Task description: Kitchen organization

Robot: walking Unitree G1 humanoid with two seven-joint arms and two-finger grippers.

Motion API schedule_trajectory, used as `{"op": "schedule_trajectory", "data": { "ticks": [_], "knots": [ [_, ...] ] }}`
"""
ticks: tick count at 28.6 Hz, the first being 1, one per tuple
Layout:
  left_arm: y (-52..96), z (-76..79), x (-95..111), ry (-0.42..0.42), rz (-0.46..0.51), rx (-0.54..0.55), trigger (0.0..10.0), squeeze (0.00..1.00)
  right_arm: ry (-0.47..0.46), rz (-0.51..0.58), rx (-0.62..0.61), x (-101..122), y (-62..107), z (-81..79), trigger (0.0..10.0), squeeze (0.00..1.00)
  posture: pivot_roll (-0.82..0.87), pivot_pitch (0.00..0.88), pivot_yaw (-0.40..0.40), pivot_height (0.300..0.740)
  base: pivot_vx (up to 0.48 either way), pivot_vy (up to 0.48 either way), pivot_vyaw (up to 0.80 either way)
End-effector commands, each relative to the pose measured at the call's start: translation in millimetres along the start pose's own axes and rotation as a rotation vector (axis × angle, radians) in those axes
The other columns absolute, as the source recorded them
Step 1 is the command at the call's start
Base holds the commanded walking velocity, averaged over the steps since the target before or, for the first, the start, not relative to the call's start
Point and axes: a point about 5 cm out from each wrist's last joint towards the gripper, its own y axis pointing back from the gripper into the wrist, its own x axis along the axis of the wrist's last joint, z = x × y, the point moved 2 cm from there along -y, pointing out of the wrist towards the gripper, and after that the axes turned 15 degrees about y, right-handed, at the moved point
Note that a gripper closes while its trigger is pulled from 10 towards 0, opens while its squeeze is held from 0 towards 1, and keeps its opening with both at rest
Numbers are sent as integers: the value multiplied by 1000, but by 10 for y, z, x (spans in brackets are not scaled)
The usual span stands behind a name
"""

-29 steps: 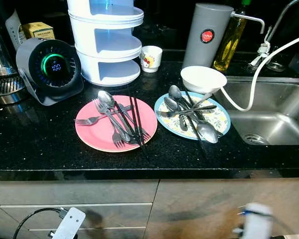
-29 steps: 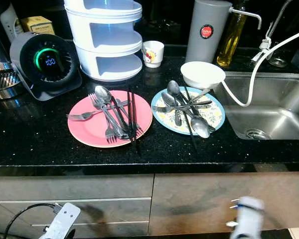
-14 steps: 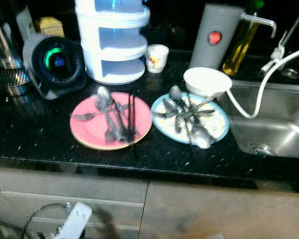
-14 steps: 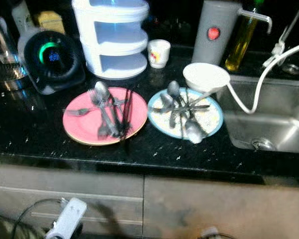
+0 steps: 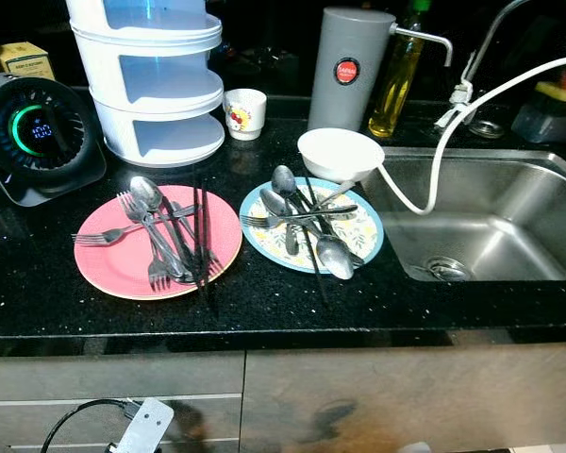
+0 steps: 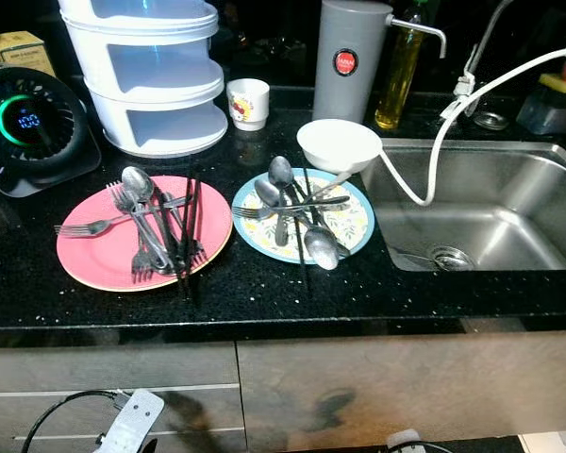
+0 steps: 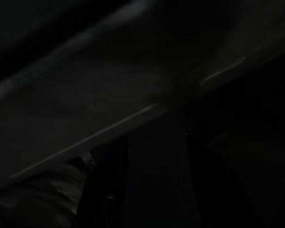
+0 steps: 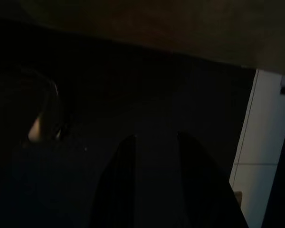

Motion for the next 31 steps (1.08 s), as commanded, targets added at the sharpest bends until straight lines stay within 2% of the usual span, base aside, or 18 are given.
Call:
{"op": "schedule_trajectory", "data": {
  "ticks": [1, 5, 8, 9, 11, 12, 13, 14, 15, 16, 17, 19, 20, 23, 26, 28, 30, 31],
  "knots": [
    [27, 9, -16, -22, 10, -28, 10000, 0, -23, -10, -6, -30, 6, 13, 10000, 0, 25, 36, -42, 740, 0, 0, 0],
    [108, 18, 105, -80, 94, -114, 10000, 0, -11, -13, -3, -36, 5, 30, 10000, 0, 54, 37, -48, 740, 0, 0, 0],
    [288, -146, 294, -103, 161, -181, 10000, 0, 1, -12, 5, -29, 2, 33, 10000, 0, 69, 38, -51, 740, 0, 0, 0],
    [288, -146, 294, -103, 161, -181, 10000, 0, 1, -12, 5, -29, 2, 33, 10000, 0, 69, 38, -51, 740, 0, 0, 0],
    [432, -194, 403, -130, 181, -252, 10000, 0, 2, -11, 6, -18, -2, 34, 10000, 0, 82, 37, -47, 740, 0, 0, 0],
    [512, -173, 445, -148, 188, -309, 10000, 0, -1, -8, 4, -10, -4, 37, 10000, 0, 88, 37, -47, 740, 0, 0, 0],
    [512, -173, 445, -148, 188, -309, 10000, 0, -1, -8, 4, -10, -4, 37, 10000, 0, 88, 37, -47, 740, 0, 0, 0],
    [611, -126, 476, -177, 186, -390, 10000, 0, -3, -5, 2, 8, -9, 40, 10000, 0, 94, 34, -48, 740, 0, 0, 0],
    [611, -126, 476, -177, 186, -390, 10000, 0, -3, -5, 2, 8, -9, 40, 10000, 0, 94, 34, -48, 740, 0, 0, 0],
    [745, -60, 487, -211, 172, -494, 10000, 0, -4, 0, 1, 33, -16, 45, 10000, 0, 96, 32, -49, 740, 0, 0, 0],
    [745, -60, 487, -211, 172, -494, 10000, 0, -4, 0, 1, 33, -16, 45, 10000, 0, 96, 32, -49, 740, 0, 0, 0],
    [1087, 41, 487, -262, 123, -711, 10000, 0, -2, 8, 0, 71, -26, 53, 10000, 0, 98, 32, -51, 740, 0, 0, 0],
    [1087, 41, 487, -262, 123, -711, 10000, 0, -2, 8, 0, 71, -26, 53, 10000, 0, 98, 32, -51, 740, 0, 0, 0],
    [1582, 47, 619, -363, 106, -953, 10000, 0, 6, 10, -2, 90, -32, 69, 10000, 0, 111, 36, -57, 740, 0, 0, 0],
    [1691, 23, 682, -420, 108, -994, 10000, 0, 7, 10, -3, 93, -34, 76, 10000, 0, 111, 36, -57, 740, 0, 0, 0],
    [1789, -10, 744, -550, 103, -1023, 10000, 0, 3, 9, -6, 97, -36, 85, 10000, 0, 115, 37, -55, 740, 0, 0, 0],
    [1789, -10, 744, -550, 103, -1023, 10000, 0, 3, 9, -6, 97, -36, 85, 10000, 0, 115, 37, -55, 740, 0, 0, 0],
    [1832, -26, 774, -620, 94, -1031, 10000, 0, -3, 10, -7, 105, -38, 85, 10000, 0, 120, 37, -51, 740, 0, 0, 0]
  ]
}}
